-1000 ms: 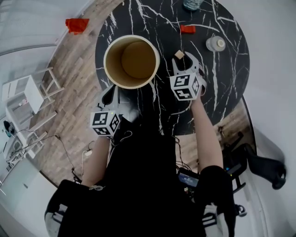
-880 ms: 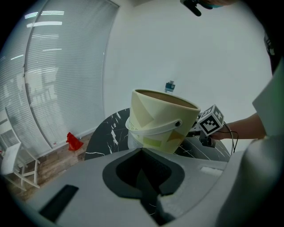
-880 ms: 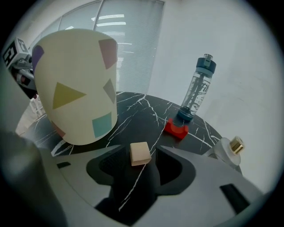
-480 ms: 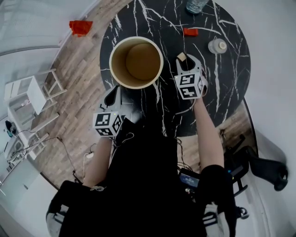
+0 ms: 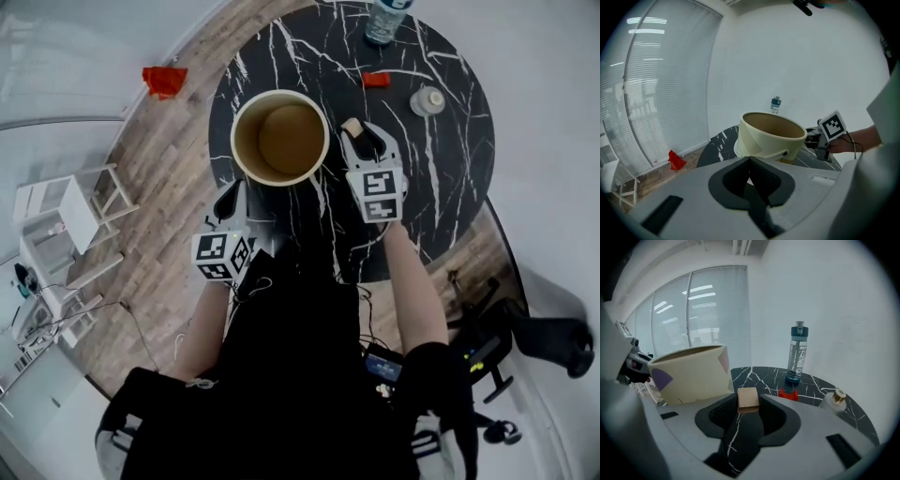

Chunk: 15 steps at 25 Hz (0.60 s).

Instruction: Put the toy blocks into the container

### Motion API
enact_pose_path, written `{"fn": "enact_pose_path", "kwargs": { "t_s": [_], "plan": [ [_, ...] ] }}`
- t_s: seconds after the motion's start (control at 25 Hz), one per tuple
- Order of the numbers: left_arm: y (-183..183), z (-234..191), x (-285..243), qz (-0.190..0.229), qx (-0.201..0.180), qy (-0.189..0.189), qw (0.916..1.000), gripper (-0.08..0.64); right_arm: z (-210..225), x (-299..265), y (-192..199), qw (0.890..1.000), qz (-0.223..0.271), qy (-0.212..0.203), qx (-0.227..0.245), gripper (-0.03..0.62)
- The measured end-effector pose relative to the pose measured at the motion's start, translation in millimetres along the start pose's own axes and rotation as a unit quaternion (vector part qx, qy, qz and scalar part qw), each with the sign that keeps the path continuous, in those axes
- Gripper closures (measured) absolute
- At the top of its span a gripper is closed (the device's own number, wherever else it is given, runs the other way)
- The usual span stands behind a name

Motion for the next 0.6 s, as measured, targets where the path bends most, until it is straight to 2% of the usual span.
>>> {"fn": "enact_pose_path", "kwargs": {
  "t_s": [0.6],
  "plan": [
    [-37.6, -10.0, 16.5, 0.044, -0.032, 0.029, 0.9981, 0.56, -30.0, 54.1, -64.6, 0.996, 0.091, 0.021, -0.014, 0.457]
  ]
}}
Point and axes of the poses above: the fingertips, and each gripper's own axes: x backward along the fingers, z to its right, y out of its underside, the point moved 7 cm from there along x, backward along the fingers, and after that the axes turned 6 degrees about y, right-handed, at the moved point
